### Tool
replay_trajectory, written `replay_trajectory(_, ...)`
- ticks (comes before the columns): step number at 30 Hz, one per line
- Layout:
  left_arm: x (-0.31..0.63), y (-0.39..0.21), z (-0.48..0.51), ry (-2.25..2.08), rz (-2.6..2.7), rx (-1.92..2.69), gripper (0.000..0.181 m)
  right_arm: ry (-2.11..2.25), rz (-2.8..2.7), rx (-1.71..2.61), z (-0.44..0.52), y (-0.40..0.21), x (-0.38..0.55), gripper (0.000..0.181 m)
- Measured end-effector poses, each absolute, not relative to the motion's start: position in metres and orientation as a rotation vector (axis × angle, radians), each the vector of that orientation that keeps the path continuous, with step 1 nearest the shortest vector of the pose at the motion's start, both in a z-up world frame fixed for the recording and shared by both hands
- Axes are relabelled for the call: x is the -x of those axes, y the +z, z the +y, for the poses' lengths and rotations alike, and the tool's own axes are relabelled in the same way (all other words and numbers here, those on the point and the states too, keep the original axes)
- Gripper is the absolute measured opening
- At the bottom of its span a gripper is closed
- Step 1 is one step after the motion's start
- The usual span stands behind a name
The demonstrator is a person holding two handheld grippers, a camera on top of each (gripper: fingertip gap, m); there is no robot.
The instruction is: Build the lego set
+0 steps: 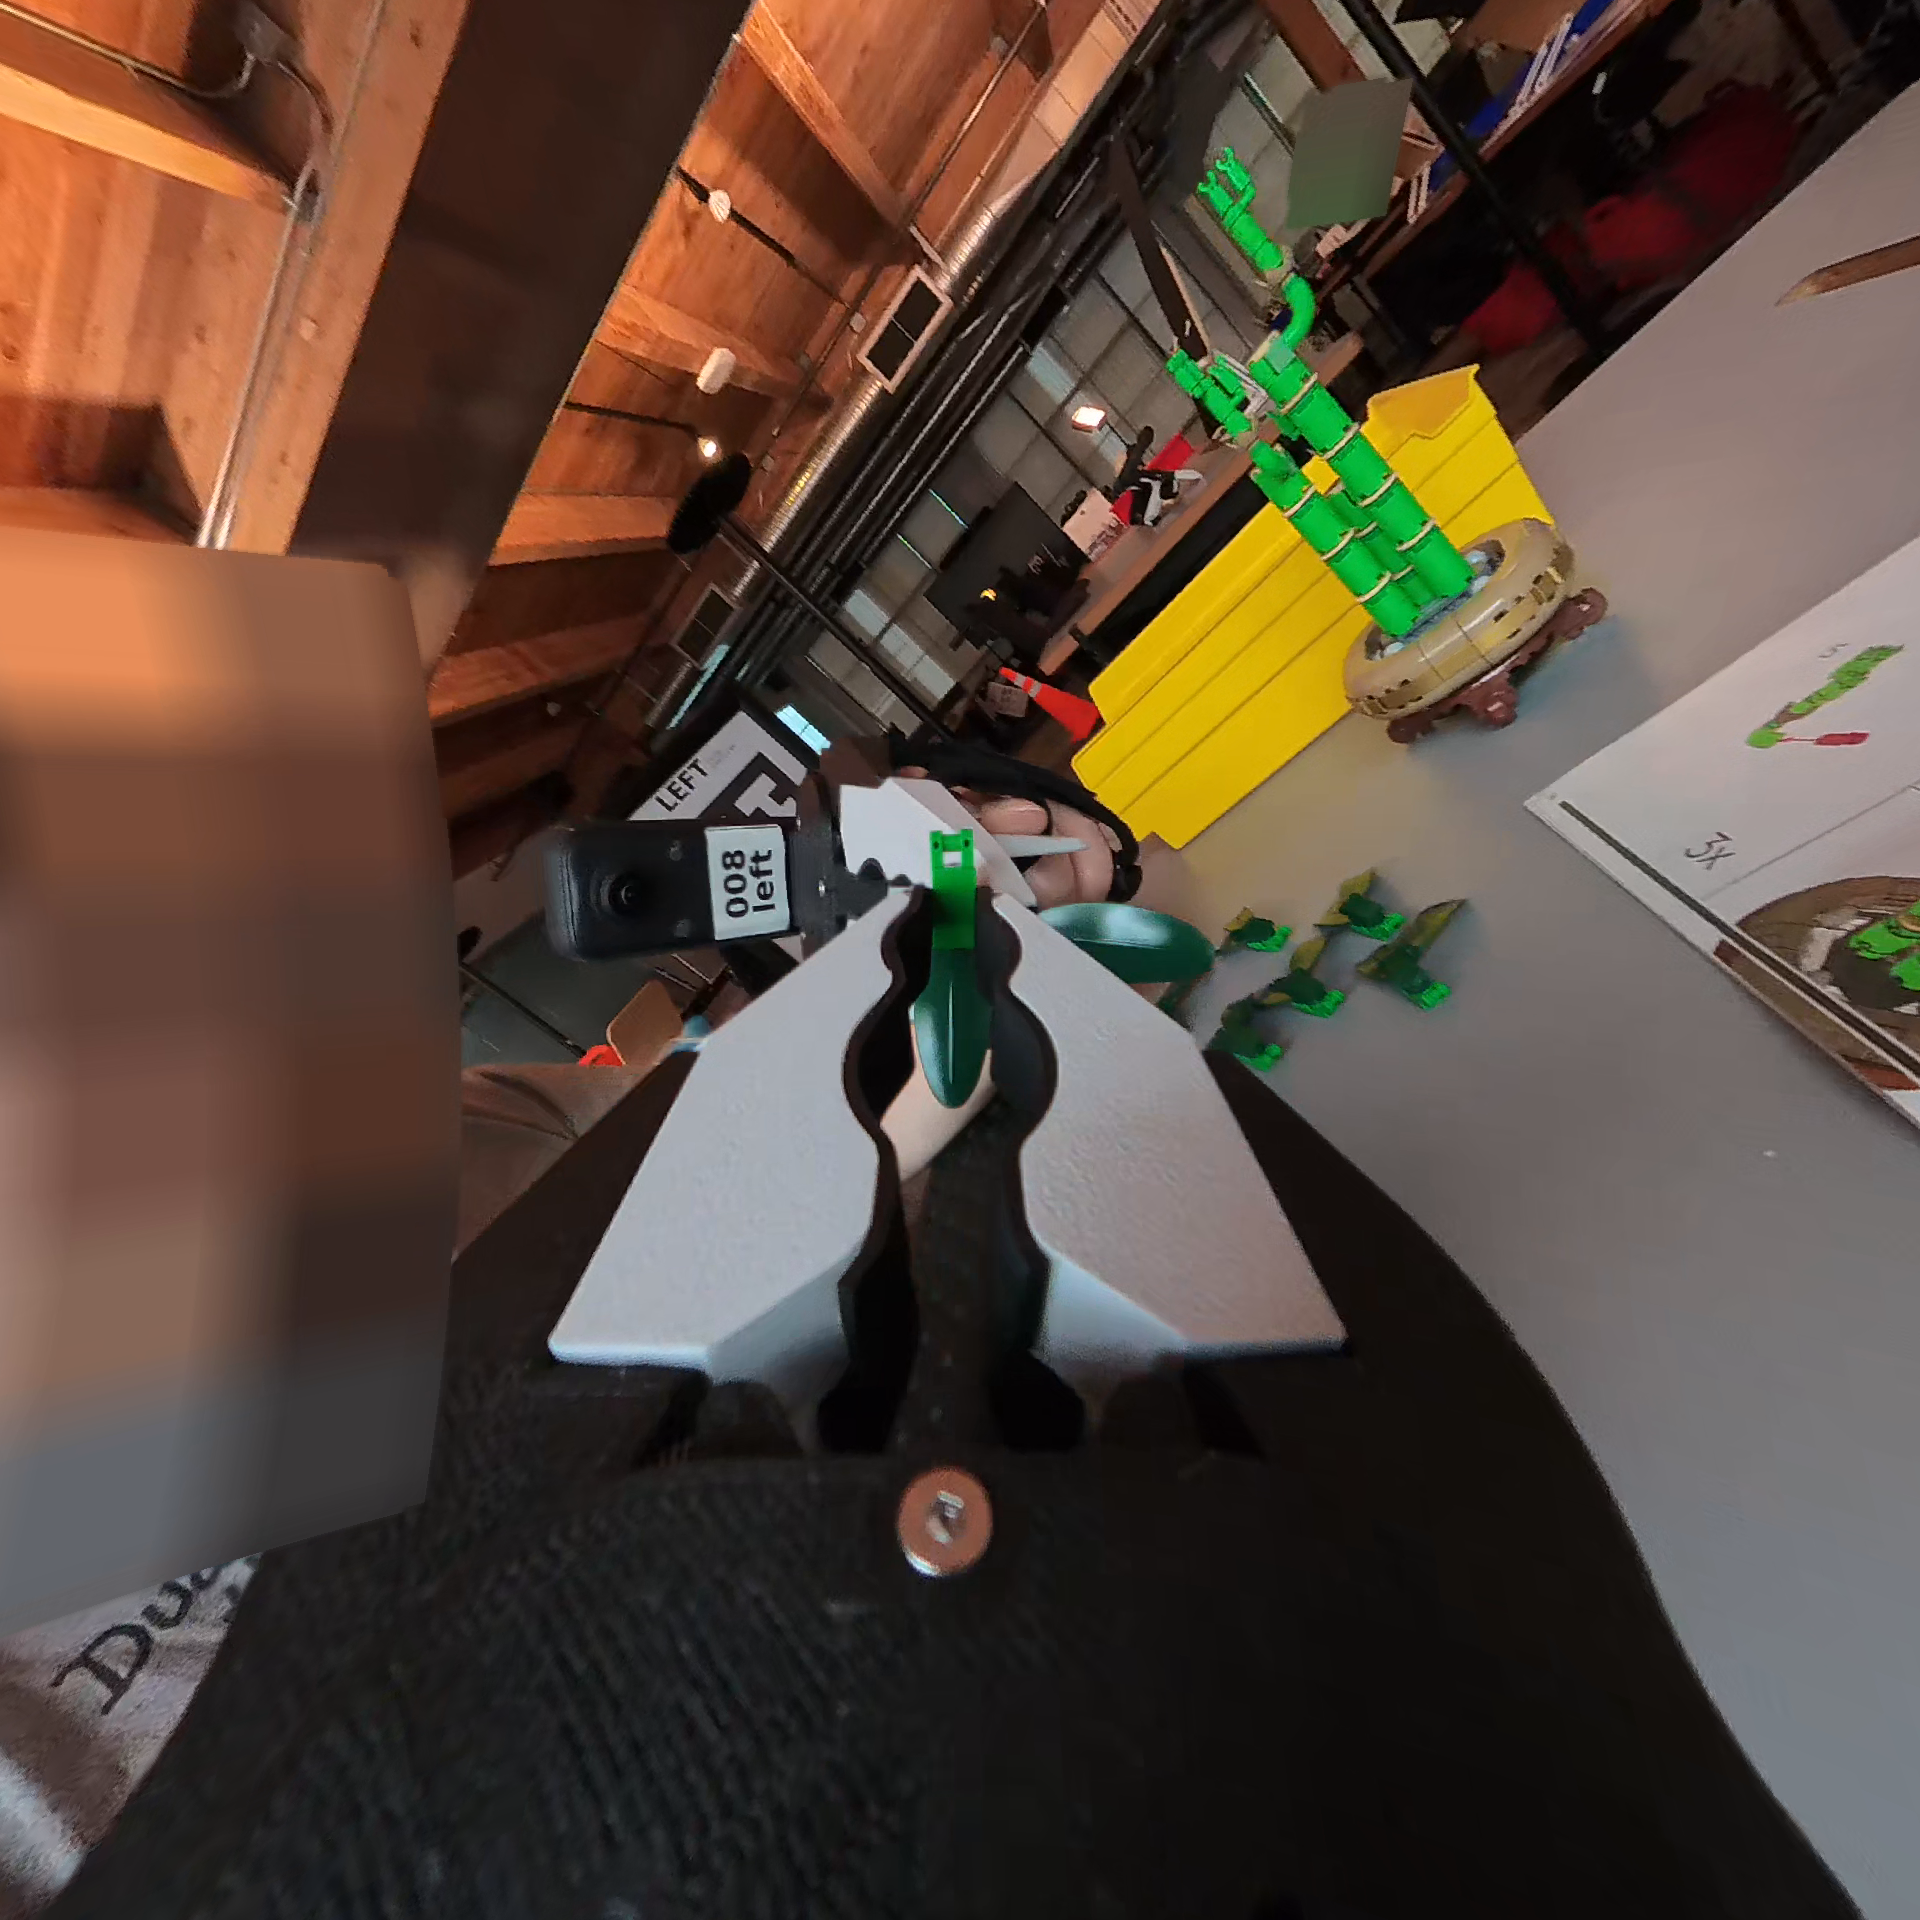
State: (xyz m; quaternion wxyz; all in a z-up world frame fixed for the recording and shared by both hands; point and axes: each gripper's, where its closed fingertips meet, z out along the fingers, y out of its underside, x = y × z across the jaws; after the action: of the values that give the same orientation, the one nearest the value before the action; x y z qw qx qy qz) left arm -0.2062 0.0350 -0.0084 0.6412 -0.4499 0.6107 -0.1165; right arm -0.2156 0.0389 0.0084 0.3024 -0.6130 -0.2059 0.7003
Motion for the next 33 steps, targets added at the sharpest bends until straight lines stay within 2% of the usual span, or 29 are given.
replay_trajectory(1,0.206,-0.009,0.035,-0.266,1.395,1.026,0.006,1.842,-0.554,1.633,0.039,0.008,0.215,0.005)
replay_trajectory(12,0.204,-0.021,0.033,-0.426,1.437,1.119,0.006,1.722,-0.641,1.659,0.041,0.001,0.205,0.005)
replay_trajectory(24,0.219,0.017,0.025,-0.759,1.287,1.079,0.006,1.83,-0.48,1.698,0.058,-0.027,0.216,0.005)
replay_trajectory(28,0.225,0.024,0.027,-0.803,1.258,1.075,0.006,1.737,-0.594,1.698,0.051,-0.029,0.227,0.005)
replay_trajectory(33,0.226,0.023,0.023,-0.87,1.276,1.08,0.005,1.829,-0.446,1.653,0.057,-0.019,0.221,0.005)
